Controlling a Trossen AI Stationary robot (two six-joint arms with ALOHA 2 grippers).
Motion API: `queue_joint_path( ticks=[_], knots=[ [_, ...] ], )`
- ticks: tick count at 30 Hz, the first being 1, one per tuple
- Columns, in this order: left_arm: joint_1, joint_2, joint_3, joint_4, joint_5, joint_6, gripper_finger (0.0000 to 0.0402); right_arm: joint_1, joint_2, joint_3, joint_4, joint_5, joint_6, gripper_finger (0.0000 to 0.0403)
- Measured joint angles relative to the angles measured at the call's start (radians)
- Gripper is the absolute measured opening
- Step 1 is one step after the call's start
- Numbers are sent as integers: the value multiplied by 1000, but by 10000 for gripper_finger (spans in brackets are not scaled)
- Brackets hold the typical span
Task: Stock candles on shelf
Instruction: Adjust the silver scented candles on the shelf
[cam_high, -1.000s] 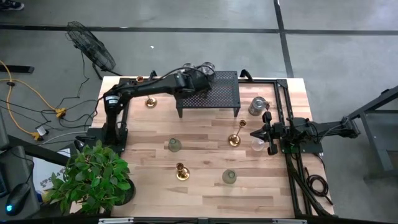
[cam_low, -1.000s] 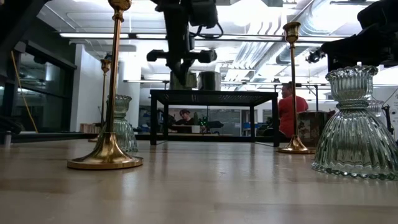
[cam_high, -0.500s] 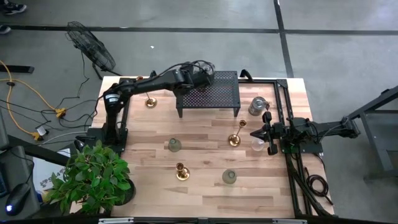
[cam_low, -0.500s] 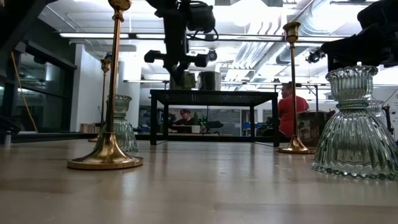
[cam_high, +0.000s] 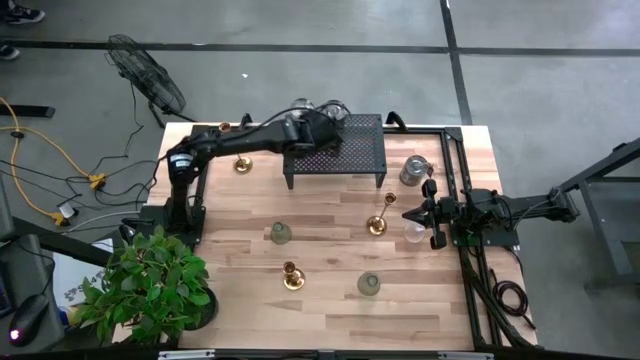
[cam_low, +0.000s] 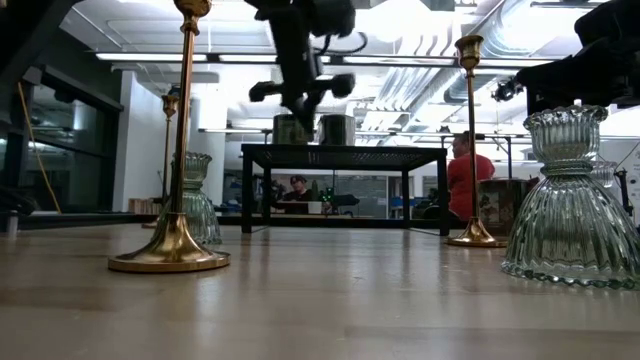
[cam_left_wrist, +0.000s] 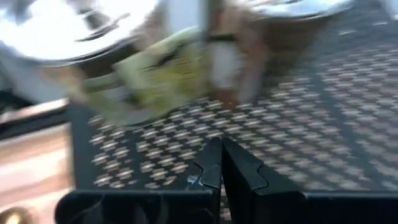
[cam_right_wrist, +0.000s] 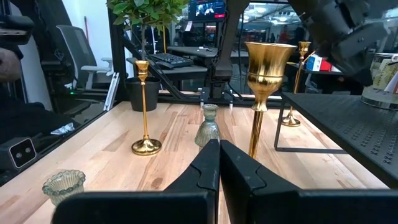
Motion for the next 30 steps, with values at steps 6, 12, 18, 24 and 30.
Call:
queue_joint_path(
  ticks=[6, 12, 18, 24, 30],
  knots=[
    [-3, 0, 0, 90, 3, 6, 6, 0, 0, 0, 0, 0, 0, 3],
    [-4, 16, 2, 172, 11, 23, 6, 0, 0, 0, 0, 0, 0, 3],
    [-4, 50, 1, 242, 128, 90, 6, 0, 0, 0, 0, 0, 0, 3],
    [4, 71, -1, 271, 90, 87, 6, 0, 0, 0, -1, 0, 0, 3],
    [21, 87, -1, 313, 72, 88, 6, 0, 0, 0, -2, 0, 0, 3]
  ],
)
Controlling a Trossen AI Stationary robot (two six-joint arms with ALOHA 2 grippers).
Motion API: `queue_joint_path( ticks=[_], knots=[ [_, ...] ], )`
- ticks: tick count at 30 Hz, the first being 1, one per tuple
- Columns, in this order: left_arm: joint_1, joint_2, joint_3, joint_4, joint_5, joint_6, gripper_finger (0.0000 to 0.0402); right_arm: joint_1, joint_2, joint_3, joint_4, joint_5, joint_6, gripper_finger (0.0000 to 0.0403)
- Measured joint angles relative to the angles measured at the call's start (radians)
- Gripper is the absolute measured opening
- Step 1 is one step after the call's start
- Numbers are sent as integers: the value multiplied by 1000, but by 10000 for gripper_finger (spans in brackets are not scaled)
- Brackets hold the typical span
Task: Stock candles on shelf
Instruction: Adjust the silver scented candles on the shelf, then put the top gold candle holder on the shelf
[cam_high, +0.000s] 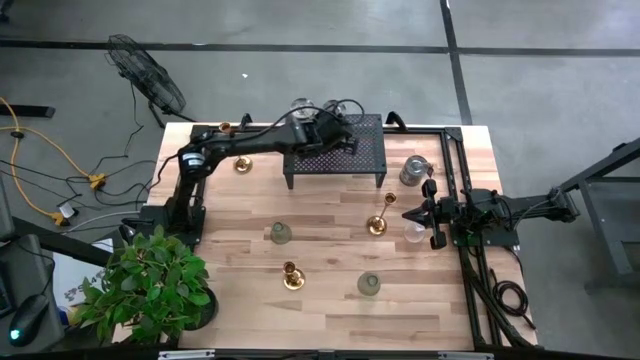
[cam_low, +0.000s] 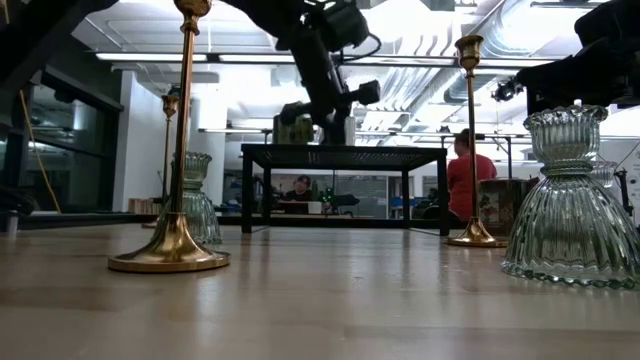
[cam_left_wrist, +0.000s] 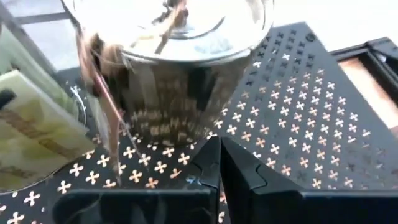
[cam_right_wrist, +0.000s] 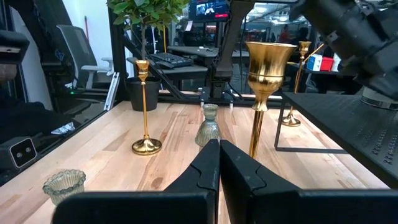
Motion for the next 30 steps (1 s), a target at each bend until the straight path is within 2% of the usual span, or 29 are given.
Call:
queue_joint_path(
  ticks=[21, 30],
  knots=[
    [8, 11, 1, 85, -46, 64, 6, 0, 0, 0, -2, 0, 0, 3],
    [-58, -10, 1, 76, 41, 352, 6, 0, 0, 0, -2, 0, 0, 3]
  ],
)
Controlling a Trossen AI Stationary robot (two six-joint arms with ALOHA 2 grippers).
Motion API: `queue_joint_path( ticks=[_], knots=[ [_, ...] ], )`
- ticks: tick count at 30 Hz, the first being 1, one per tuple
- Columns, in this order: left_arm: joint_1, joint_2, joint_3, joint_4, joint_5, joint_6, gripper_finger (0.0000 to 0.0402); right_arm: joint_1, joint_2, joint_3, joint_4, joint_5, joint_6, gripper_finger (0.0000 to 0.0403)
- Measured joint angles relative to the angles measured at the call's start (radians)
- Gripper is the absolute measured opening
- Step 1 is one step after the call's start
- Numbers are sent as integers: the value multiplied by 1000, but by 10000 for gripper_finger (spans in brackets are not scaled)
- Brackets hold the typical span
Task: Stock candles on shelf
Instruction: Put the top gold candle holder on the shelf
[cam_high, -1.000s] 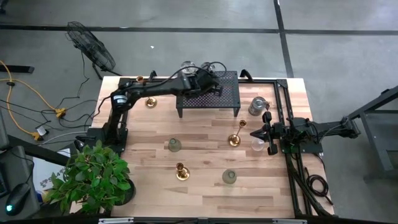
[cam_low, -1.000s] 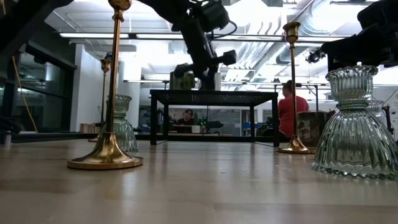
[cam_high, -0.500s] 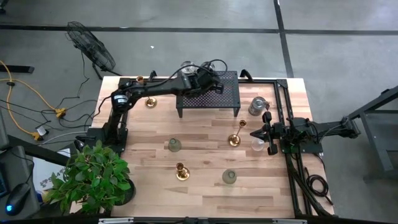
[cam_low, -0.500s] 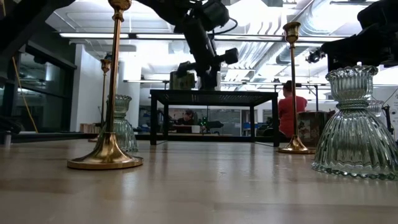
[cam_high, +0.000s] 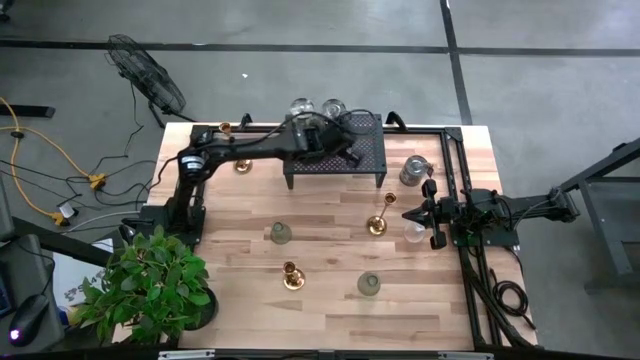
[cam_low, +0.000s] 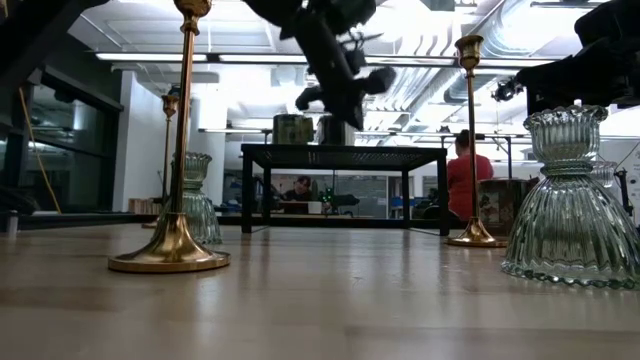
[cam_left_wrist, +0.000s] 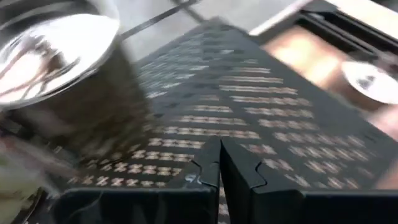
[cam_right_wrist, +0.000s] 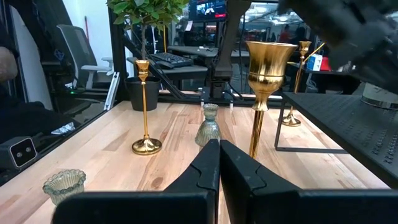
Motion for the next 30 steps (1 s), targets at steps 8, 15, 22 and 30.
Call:
queue_joint_path(
  ticks=[8, 15, 22, 30],
  knots=[
    [-74, -60, 0, -9, 206, 316, 6, 0, 0, 0, 0, 0, 0, 3],
    [-94, -151, -162, 132, 392, 427, 6, 0, 0, 0, 1, 0, 0, 3],
    [-70, -369, -573, 526, 406, 472, 6, 0, 0, 0, 2, 0, 0, 3],
    [16, -638, -960, 847, 385, 601, 6, 0, 0, 0, 3, 0, 0, 3]
  ],
)
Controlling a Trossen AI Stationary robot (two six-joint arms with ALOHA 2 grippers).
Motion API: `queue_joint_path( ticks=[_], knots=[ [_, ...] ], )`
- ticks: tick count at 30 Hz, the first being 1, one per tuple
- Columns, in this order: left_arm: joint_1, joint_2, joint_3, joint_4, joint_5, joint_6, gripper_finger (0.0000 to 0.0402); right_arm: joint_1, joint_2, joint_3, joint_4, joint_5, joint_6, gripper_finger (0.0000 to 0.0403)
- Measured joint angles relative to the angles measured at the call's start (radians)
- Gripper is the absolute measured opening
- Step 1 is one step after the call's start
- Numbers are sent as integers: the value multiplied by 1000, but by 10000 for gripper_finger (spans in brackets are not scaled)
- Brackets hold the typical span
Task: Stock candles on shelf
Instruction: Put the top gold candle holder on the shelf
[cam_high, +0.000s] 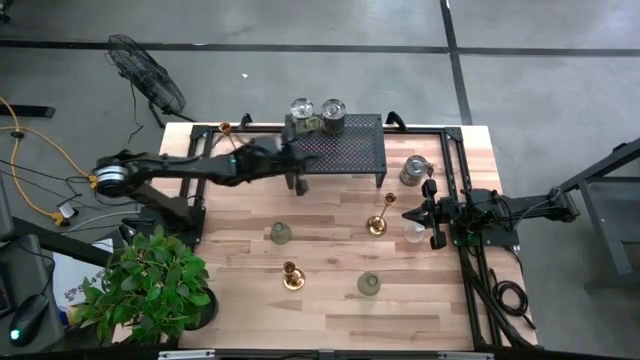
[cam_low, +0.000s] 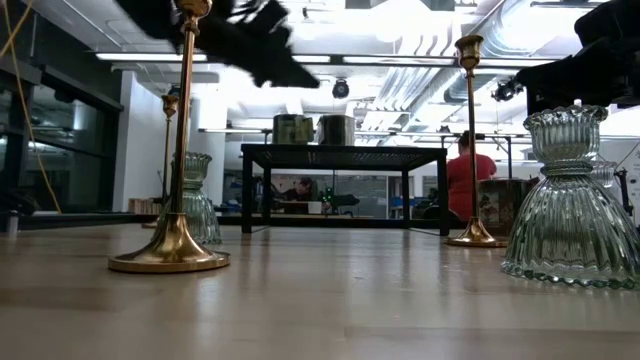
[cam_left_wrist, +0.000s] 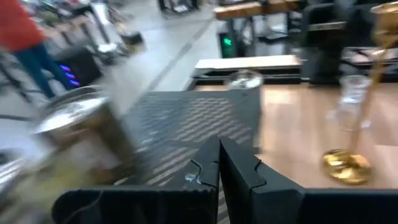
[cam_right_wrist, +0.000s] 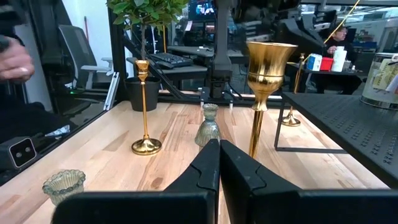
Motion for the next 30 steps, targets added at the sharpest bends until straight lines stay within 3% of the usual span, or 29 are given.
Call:
queue_joint_path(
  ticks=[11, 17, 25, 30],
  knots=[
    [169, -297, -337, 33, 39, -41, 6, 0, 0, 0, 0, 0, 0, 3],
    [176, -448, -452, 34, -95, -57, 6, 0, 0, 0, -2, -2, 0, 3],
    [173, -482, -505, 26, -59, -67, 6, 0, 0, 0, -2, -2, 0, 3],
    [107, -482, -581, 143, -29, -65, 6, 0, 0, 0, -2, -1, 0, 3]
  ],
)
